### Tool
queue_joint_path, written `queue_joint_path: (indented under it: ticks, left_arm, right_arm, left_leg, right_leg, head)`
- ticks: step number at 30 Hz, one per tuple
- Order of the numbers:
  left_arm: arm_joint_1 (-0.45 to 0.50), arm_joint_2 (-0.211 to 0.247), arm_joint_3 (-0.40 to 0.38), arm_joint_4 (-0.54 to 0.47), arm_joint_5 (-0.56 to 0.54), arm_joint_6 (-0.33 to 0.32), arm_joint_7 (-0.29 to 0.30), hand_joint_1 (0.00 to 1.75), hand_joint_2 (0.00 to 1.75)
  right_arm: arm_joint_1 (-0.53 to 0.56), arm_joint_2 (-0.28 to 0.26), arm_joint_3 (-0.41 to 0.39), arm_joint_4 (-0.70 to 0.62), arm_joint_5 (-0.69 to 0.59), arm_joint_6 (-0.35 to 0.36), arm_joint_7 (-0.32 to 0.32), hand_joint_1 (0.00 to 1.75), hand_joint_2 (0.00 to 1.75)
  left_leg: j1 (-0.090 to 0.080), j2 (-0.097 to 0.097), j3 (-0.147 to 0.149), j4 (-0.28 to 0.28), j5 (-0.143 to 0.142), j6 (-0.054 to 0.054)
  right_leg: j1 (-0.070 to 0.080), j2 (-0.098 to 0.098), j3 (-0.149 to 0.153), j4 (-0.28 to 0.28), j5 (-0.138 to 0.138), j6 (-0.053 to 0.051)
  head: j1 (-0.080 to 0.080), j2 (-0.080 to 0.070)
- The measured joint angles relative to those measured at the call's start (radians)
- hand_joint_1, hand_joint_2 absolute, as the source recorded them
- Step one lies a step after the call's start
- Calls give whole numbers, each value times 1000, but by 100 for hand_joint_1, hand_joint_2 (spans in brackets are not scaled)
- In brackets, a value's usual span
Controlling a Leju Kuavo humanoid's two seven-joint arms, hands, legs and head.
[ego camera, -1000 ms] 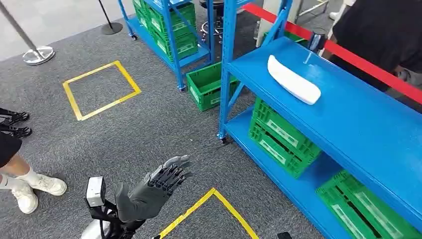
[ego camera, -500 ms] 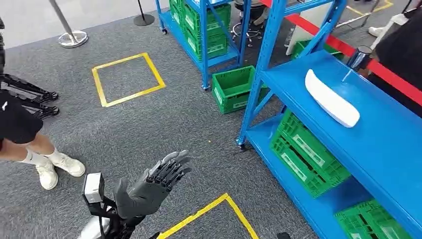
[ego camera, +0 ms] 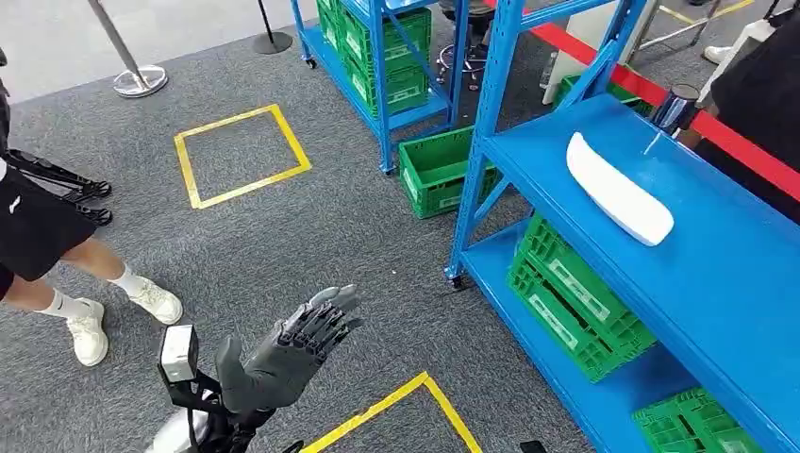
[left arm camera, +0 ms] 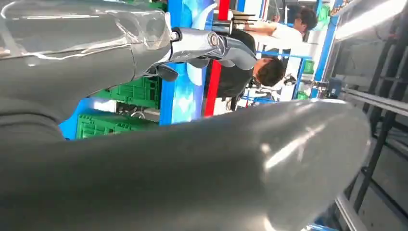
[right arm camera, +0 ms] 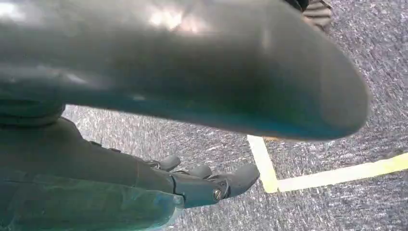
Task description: Take the parts from the cabinet and place them on the table.
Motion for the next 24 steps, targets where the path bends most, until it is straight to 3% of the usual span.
queue_joint_path:
  ticks: [1, 2, 4, 6, 7, 8, 11, 12, 13, 14, 16, 17, 18, 19, 21, 22, 23, 24]
  left_arm:
    - [-7, 0, 0, 0, 2, 0, 0, 0, 0]
    - [-14, 0, 0, 0, 3, 0, 0, 0, 0]
    - [-23, -1, 0, -3, 6, 1, 0, 0, 0]
    - [-24, -2, -1, -5, 6, 0, 0, 0, 0]
    - [-23, -2, 0, -6, 6, 0, 0, 0, 0]
    - [-29, -3, 0, -6, 6, 0, 0, 0, 0]
    - [-32, -7, -2, -6, 6, 0, 0, 0, 0]
    - [-31, -8, -2, -6, 6, 0, 0, 0, 0]
    - [-31, -8, -3, -6, 6, 0, 0, 0, 0]
    - [-31, -8, -3, -5, 6, 0, 0, 0, 0]
    - [-31, -8, -3, -5, 6, 0, 0, 0, 0]
    - [-31, -8, -3, -5, 6, 0, 0, 0, 0]
    - [-30, -8, -4, -5, 6, 0, 2, 0, 0]
    - [-32, -8, -4, -5, 6, 1, 2, 0, 0]
    - [-32, -8, -4, -6, 6, 0, 2, 0, 0]
    - [-31, -8, -3, -6, 6, 1, 2, 0, 0]
    - [-31, -8, -3, -6, 7, 0, 0, 0, 0]
    - [-32, -8, -2, -6, 7, 0, 0, 0, 0]
  right_arm:
    - [0, 1, 0, 0, -2, -2, 1, 0, 0]
    - [-2, 7, 0, 0, -2, -5, 1, 0, 0]
    - [-6, 7, 0, 0, -3, -8, 1, 0, 0]
    - [-7, 8, 0, 0, -3, -8, 3, 0, 0]
    - [-9, 9, 0, 0, -3, -8, 4, 0, 0]
    - [-11, 9, 0, 0, -3, -8, 4, 0, 0]
    - [-17, 5, 0, 0, -3, -8, 5, 0, 0]
    - [-15, 5, 1, 0, -2, -8, 5, 0, 0]
    - [-13, 4, 1, 0, -2, -8, 5, 0, 0]
    - [-12, 4, 1, 0, -2, -8, 5, 0, 0]
    - [-12, 2, 1, 0, -2, -8, 5, 0, 0]
    - [-12, 3, 1, 0, -2, -8, 5, 0, 0]
    - [-14, 3, 1, 0, -3, -8, 5, 0, 0]
    - [-14, 2, 1, 0, -2, -8, 6, 0, 0]
    - [-14, 3, 1, 0, -2, -8, 7, 0, 0]
    - [-13, 4, 1, 0, -2, -8, 7, 0, 0]
    - [-13, 3, 1, 0, -2, -8, 7, 0, 0]
    - [-16, 2, 1, 0, -1, -8, 7, 0, 0]
  left_leg:
    - [-7, 2, 46, -95, 42, 15]
    - [-17, 11, 69, -134, 27, 29]
    - [-26, 12, 71, -148, 19, 35]
    - [-26, 8, 84, -170, 15, 47]
    - [-15, 4, 113, -185, 20, 48]
    - [-17, 4, 125, -187, 18, 51]
    - [-20, -3, 136, -187, 5, 54]
    - [-20, -6, 142, -187, -1, 53]
    - [-19, -9, 151, -186, -8, 50]
    - [-18, -12, 165, -186, -18, 46]
    - [-17, -13, 194, -185, -41, 36]
    - [-20, -13, 192, -184, -53, 29]
    - [-22, -14, 202, -179, -65, 24]
    - [-22, -12, 199, -181, -73, 16]
    - [-19, -12, 209, -169, -72, 8]
    - [-15, -8, 196, -150, -75, 5]
    - [-13, -5, 175, -99, -69, -1]
    - [-11, -2, 128, -21, -75, -6]
  right_leg:
    - [0, 0, 8, -2, -5, 2]
    - [0, -1, 13, -2, -10, 7]
    - [0, -3, 13, -14, -14, 19]
    - [2, -6, 30, -2, 6, 40]
    - [0, -6, 20, 10, -11, 35]
    - [0, -5, 10, 46, -27, 30]
    - [0, -3, -137, 274, -95, 28]
    - [0, -3, -173, 312, -107, 34]
    - [-2, -3, -185, 302, -101, 38]
    - [-5, -3, -172, 242, -71, 50]
    - [-11, -3, -113, 64, 30, 78]
    - [-13, -7, -97, -2, 94, 87]
    - [-8, -13, -96, -6, 67, 50]
    - [-1, -10, -88, -5, 73, 35]
    - [-3, -7, -82, -7, 70, 14]
    - [-11, -1, -66, -9, 67, 7]
    - [-10, -3, -54, -10, 60, -2]
    - [-9, -2, -44, -10, 51, -7]
  head:
    - [0, 0]
    - [3, 0]
    - [1, 0]
    - [1, 0]
    - [1, 0]
    - [1, 0]
    - [3, 0]
    - [3, 0]
    - [3, 0]
    - [3, 0]
    - [3, 0]
    - [6, 0]
    - [5, 0]
    - [3, 0]
    - [3, 0]
    - [2, 0]
    - [2, 0]
    - [0, 0]
